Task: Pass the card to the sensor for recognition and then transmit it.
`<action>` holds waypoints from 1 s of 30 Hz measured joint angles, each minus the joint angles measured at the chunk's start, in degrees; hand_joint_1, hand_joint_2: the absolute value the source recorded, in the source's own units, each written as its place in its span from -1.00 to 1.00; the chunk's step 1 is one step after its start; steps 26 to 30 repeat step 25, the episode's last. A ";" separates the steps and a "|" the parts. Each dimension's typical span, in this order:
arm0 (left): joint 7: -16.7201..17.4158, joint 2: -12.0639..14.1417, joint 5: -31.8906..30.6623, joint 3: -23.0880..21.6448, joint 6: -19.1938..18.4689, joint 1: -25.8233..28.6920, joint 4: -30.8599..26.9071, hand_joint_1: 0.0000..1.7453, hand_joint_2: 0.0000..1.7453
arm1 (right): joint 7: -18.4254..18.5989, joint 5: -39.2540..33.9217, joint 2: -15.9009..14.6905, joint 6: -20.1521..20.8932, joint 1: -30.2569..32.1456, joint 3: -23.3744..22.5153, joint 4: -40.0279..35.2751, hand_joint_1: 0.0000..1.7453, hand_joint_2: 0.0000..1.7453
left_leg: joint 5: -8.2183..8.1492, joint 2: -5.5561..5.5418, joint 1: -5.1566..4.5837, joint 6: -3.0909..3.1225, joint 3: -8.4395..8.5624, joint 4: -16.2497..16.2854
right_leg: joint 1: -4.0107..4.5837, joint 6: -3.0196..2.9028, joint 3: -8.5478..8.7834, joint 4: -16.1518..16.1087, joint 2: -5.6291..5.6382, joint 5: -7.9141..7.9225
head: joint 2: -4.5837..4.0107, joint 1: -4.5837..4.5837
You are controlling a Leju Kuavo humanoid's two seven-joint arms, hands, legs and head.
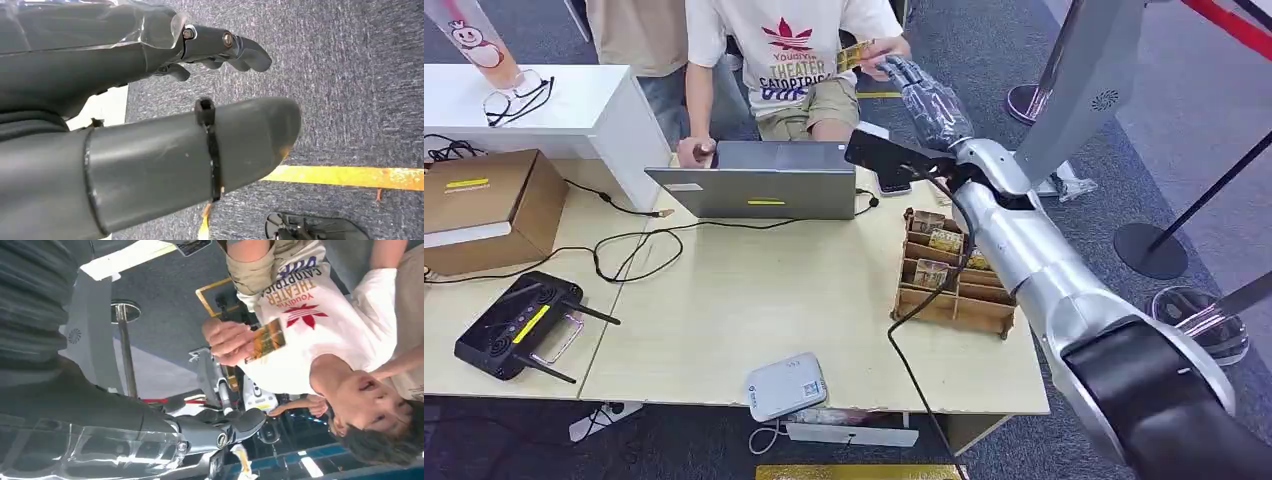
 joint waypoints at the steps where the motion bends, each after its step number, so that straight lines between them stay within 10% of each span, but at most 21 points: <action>1: -0.09 0.00 0.02 0.00 0.02 0.00 0.00 -1.00 -1.00 | -0.17 -0.33 0.00 -0.11 0.02 0.09 0.00 -1.00 1.00 | 0.00 0.00 0.00 0.00 0.00 0.00 | 0.00 0.00 0.00 0.00 0.00 0.00 | 0.00 0.00; 30: -1.60 -0.17 2.03 0.15 1.70 2.06 0.00 -1.00 -1.00 | -11.06 -30.81 -1.77 -0.46 34.56 -6.82 -40.77 -1.00 1.00 | -0.09 -0.02 0.01 -0.01 -0.02 -0.01 | 0.01 0.04 -0.03 -0.03 -0.02 -0.11 | 0.00 0.00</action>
